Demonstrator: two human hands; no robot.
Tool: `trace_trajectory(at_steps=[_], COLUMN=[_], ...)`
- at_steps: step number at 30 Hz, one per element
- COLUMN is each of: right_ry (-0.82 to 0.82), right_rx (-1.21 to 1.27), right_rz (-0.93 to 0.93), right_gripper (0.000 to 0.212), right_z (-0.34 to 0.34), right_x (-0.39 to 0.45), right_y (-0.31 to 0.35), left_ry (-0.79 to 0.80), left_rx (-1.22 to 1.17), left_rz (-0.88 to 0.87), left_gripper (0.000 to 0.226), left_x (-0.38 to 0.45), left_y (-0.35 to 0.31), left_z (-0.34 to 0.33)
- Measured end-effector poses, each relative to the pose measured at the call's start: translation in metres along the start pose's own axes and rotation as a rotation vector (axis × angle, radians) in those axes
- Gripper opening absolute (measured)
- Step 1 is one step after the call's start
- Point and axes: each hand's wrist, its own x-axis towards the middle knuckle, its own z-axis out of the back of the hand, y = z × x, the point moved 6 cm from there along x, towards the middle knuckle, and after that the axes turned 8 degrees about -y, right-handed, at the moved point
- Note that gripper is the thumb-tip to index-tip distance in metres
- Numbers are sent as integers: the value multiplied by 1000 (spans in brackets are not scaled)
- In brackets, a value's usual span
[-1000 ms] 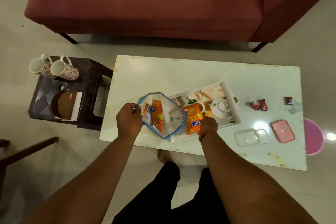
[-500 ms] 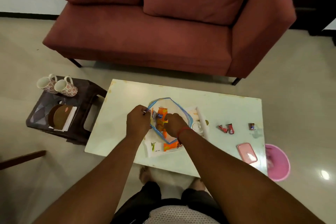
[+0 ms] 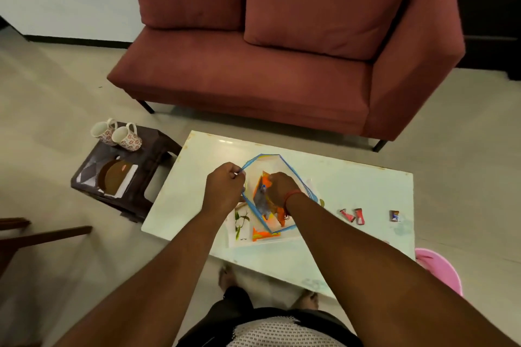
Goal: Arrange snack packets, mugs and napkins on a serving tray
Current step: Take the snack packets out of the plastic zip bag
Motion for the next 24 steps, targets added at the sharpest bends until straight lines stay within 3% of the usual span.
trace_trajectory(at_steps=[4,9,14,18,21,24], right_ry=[-178,-414,-613,-715,-726,-708], right_rx=[73,421,1047,1345,1497,1429], right_rz=[185,280,-36,-294,-445,-569], right_gripper=[33,26,28,19,22,24], right_z=[14,43,59,42,11,-36], right_x=[-13,-40,-44,-37,-32,-21], right_y=[22,28,-15,-54,-75,-87], left_ry=[-54,-140,-204,-190,-176,-165], left_rx=[96,187,154,157,148,99], left_rz=[36,73,170,221,239,247], left_gripper=[6,16,13,19,17,12], left_x=[9,23,42,62,73,85], left_y=[14,34,66,96,114,128], left_z=[-2,9,35,52,59,65])
